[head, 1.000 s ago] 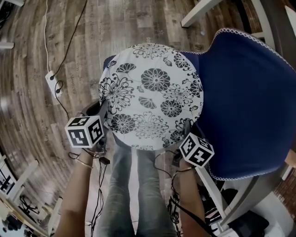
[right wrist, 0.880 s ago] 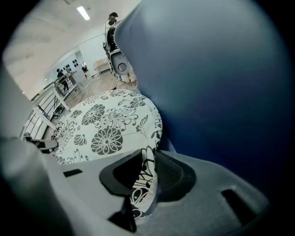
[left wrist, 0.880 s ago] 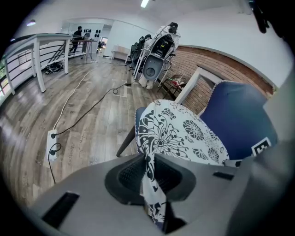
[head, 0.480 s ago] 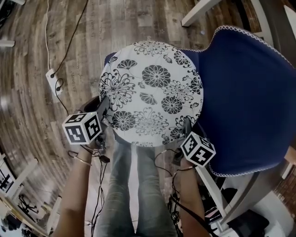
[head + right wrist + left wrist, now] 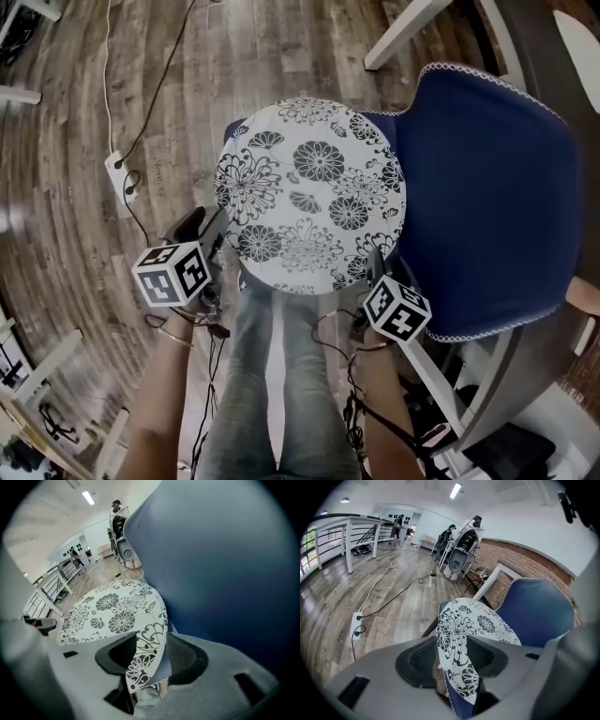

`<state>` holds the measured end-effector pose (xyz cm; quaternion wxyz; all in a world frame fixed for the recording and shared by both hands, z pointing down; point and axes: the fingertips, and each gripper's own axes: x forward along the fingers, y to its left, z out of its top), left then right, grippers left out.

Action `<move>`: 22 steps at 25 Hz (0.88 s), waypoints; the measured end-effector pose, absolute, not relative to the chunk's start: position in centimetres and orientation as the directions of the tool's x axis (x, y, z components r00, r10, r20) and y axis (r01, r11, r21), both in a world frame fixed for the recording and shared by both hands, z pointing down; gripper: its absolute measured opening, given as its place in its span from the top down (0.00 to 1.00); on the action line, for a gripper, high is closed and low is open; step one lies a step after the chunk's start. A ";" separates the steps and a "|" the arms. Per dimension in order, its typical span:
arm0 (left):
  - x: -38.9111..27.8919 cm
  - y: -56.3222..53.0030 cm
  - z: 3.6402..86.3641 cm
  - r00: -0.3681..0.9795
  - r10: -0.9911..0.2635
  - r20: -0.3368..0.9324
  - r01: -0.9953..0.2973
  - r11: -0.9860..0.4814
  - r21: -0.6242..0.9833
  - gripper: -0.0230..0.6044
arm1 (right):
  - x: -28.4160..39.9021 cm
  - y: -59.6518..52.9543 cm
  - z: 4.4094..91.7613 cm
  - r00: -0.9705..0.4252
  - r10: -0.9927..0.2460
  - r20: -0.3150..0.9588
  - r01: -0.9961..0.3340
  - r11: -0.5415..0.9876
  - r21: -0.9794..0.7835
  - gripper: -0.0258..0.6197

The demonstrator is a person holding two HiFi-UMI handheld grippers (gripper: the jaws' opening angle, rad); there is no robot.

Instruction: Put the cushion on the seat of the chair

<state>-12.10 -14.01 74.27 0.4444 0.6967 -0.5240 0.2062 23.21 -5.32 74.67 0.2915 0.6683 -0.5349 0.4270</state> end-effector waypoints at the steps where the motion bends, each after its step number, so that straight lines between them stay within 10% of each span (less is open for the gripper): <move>1: -12.3 -13.7 73.7 0.363 -0.553 0.750 -0.914 -0.055 0.402 0.66 | 23.1 -5.1 74.2 0.066 -0.470 0.880 -0.964 -0.259 -0.066 0.65; 22: -11.8 -11.1 46.9 0.346 -0.718 0.604 -0.908 -0.095 0.408 0.90 | 16.3 -5.2 48.4 -0.009 -0.722 0.692 -0.974 -0.150 -0.170 0.84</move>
